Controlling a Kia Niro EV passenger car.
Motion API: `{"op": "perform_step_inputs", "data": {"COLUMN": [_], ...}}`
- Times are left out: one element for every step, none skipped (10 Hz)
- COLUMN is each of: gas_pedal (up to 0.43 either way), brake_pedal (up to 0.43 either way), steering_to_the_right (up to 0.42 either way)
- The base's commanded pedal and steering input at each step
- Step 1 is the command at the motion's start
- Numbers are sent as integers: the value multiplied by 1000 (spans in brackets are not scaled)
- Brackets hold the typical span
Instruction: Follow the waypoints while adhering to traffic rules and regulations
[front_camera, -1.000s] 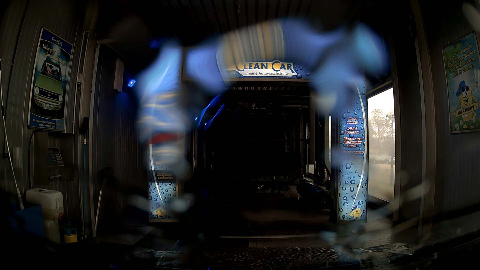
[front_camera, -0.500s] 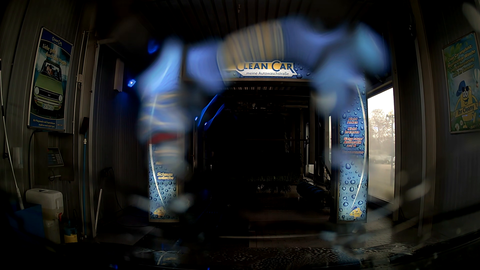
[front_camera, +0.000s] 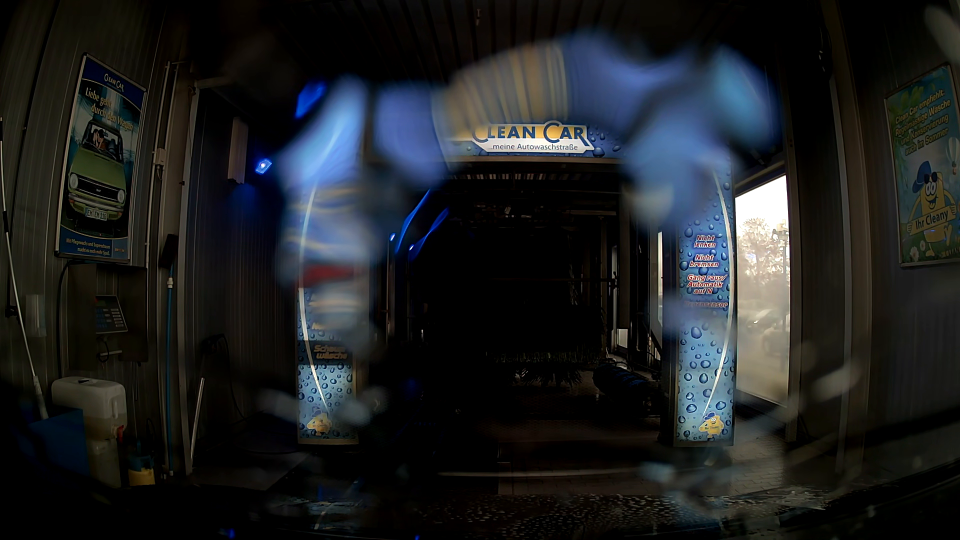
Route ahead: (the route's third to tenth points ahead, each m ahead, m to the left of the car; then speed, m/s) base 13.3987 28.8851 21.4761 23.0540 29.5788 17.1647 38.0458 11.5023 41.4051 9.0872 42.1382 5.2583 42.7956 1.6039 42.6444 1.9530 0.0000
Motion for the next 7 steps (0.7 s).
{"op": "perform_step_inputs", "data": {"gas_pedal": [0,0,0,0,0,0,0], "brake_pedal": [0,0,6,0,6,6,0], "steering_to_the_right": [-14,-14,-14,-14,-14,-15,-14]}}
